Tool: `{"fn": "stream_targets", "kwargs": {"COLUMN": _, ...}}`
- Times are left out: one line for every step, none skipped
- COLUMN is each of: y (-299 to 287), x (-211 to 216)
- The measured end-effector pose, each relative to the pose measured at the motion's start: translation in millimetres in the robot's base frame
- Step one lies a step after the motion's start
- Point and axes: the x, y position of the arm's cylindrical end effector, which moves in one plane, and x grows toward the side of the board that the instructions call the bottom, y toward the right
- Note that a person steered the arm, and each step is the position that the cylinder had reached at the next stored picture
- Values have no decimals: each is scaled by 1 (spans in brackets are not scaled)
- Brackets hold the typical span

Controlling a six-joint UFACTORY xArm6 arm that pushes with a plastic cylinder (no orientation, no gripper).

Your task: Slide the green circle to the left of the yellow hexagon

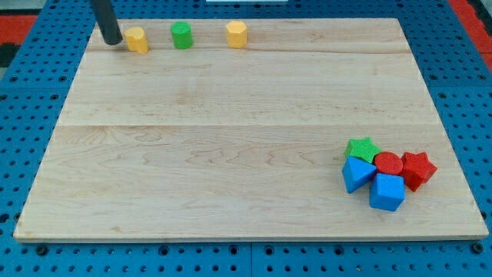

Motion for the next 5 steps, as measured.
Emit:
{"fn": "stream_targets", "kwargs": {"y": 54, "x": -6}}
{"fn": "stream_targets", "kwargs": {"y": 98, "x": -6}}
{"fn": "stream_targets", "kwargs": {"y": 117, "x": -21}}
{"fn": "stream_targets", "kwargs": {"y": 65, "x": -30}}
{"fn": "stream_targets", "kwargs": {"y": 126, "x": -45}}
